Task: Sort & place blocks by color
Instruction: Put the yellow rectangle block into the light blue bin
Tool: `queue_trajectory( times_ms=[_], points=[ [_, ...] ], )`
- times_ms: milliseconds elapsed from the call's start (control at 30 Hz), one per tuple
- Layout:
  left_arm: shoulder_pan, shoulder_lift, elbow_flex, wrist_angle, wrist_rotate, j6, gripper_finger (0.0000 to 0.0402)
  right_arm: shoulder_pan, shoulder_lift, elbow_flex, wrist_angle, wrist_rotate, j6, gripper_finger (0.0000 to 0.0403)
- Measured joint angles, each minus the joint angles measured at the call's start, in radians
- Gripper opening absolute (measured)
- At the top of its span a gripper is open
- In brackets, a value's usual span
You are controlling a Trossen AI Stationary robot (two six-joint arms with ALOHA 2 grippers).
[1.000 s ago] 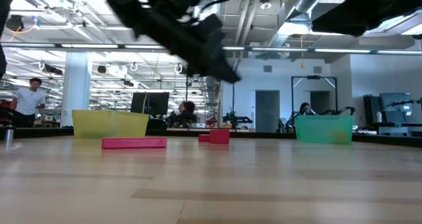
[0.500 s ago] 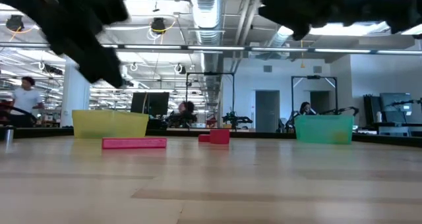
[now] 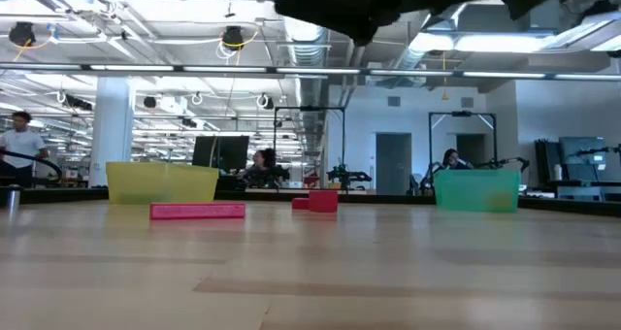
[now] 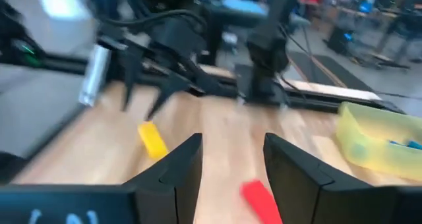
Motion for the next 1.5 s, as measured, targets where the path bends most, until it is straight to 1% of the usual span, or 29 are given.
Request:
queue_trajectory(
  times_ms=[133,267,400,567,700,833,900,967,1100,1400,1500],
  points=[
    [-0.009,0.099,0.0,0.016,0.016,-0.095,0.0145,0.009,-0.012,0.071,-0.22,0.081,-0.01,0.0188],
    [-0.006,0.164,0.004,0.017,0.048,-0.164,0.0158,0.021,-0.031,0.095,-0.363,0.14,-0.011,0.019],
    [0.002,0.204,0.039,-0.004,0.052,-0.163,0.0184,0.024,-0.038,0.098,-0.377,0.158,0.008,0.019],
    [0.035,0.214,0.093,-0.076,0.096,-0.056,0.021,0.023,-0.042,0.097,-0.377,0.159,0.014,0.0192],
    [0.051,0.214,0.174,-0.242,0.116,0.014,0.0211,0.023,-0.042,0.097,-0.391,0.159,0.014,0.0191],
    [0.056,0.213,0.271,-0.42,0.111,0.01,0.0207,0.024,-0.042,0.097,-0.396,0.159,0.014,0.0192],
    [0.056,0.213,0.289,-0.462,0.106,0.009,0.0206,0.024,-0.042,0.097,-0.403,0.159,0.014,0.0191],
    [0.056,0.213,0.294,-0.461,0.078,0.009,0.0206,0.023,-0.042,0.097,-0.411,0.159,0.015,0.019],
    [0.056,0.236,0.277,-0.486,0.072,0.021,0.0206,0.024,-0.042,0.097,-0.419,0.159,0.015,0.019],
    [0.056,0.29,0.221,-0.488,0.125,-0.011,0.0204,0.03,-0.042,0.097,-0.421,0.157,0.017,0.0189],
    [0.057,0.308,0.22,-0.483,0.137,0.0,0.0189,0.03,-0.042,0.097,-0.429,0.157,0.014,0.0187]
  ],
)
